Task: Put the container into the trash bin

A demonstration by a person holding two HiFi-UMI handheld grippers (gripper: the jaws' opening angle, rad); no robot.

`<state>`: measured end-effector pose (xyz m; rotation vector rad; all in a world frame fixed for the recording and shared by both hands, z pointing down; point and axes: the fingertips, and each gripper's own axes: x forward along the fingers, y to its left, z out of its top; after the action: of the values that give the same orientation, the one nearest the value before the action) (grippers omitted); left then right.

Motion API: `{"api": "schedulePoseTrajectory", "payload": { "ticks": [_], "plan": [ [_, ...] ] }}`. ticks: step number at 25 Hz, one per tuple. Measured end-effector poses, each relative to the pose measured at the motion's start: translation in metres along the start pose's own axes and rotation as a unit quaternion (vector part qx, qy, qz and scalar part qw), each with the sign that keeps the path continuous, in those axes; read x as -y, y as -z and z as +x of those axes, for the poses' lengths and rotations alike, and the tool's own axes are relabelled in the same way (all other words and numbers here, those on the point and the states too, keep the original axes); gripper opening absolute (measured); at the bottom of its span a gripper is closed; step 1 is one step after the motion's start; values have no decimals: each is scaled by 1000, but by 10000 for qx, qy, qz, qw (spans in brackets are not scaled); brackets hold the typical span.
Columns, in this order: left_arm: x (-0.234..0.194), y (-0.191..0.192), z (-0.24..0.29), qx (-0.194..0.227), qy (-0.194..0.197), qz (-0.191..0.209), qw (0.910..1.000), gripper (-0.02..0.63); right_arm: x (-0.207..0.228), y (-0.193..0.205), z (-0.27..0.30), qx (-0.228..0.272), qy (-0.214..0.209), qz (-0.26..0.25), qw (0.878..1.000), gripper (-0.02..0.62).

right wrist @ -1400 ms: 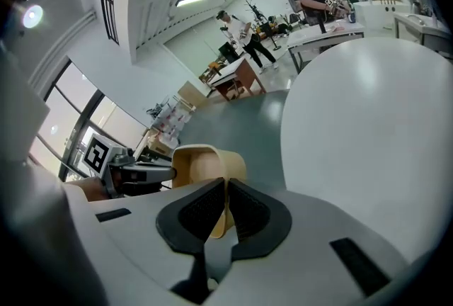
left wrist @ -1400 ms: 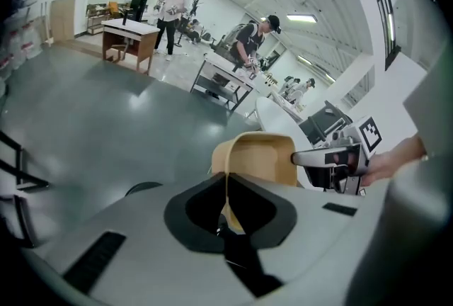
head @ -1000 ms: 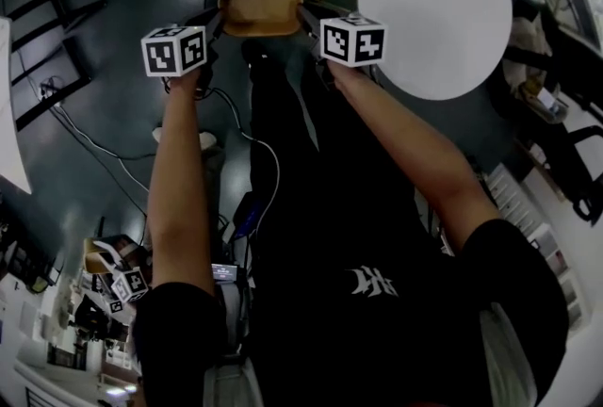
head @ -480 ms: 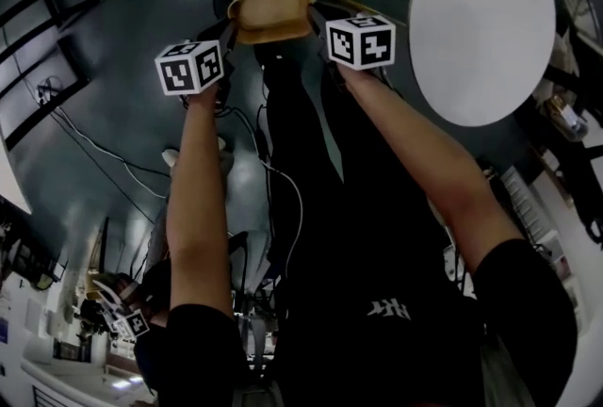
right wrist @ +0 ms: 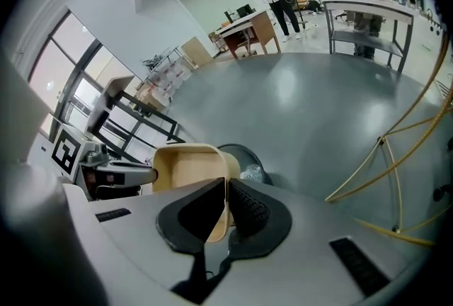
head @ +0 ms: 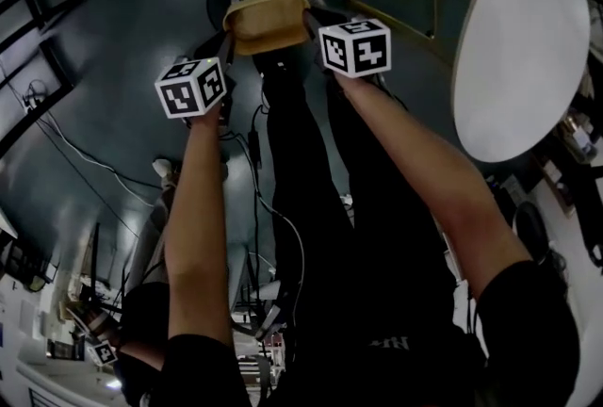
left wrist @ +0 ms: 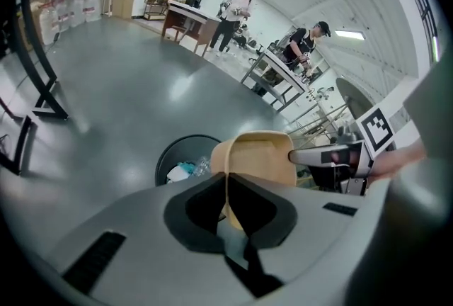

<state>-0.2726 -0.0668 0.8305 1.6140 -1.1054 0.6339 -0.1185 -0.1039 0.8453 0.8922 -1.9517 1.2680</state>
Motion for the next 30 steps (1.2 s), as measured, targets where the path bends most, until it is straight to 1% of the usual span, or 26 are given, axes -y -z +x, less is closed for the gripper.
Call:
{"api": "schedulePoseTrajectory", "payload": {
  "ticks": [4, 7, 10, 14, 22, 30],
  "plan": [
    [-10, 20, 16, 28, -119, -154, 9998, 15, 8, 15, 15, -51, 32, -84, 9999, 48],
    [-33, 30, 32, 44, -171, -241, 9996, 15, 11, 21, 45, -90, 39, -124, 9999, 49],
    [-57, 37, 47, 46, -184, -253, 9995, 15, 14, 25, 77, -155, 71, -232, 9996, 49],
    [-74, 39, 60, 58, -200, -225, 9995, 15, 16, 28, 98, -186, 108, -250, 9995, 48],
    [-91, 44, 83, 32, -289, -212, 9994, 15, 30, 34, 128, -169, 192, -264, 9993, 49],
    [-97, 48, 88, 46, -379, -211, 9990, 15, 31, 38, 133, -155, 178, -300, 9993, 49]
  ]
}}
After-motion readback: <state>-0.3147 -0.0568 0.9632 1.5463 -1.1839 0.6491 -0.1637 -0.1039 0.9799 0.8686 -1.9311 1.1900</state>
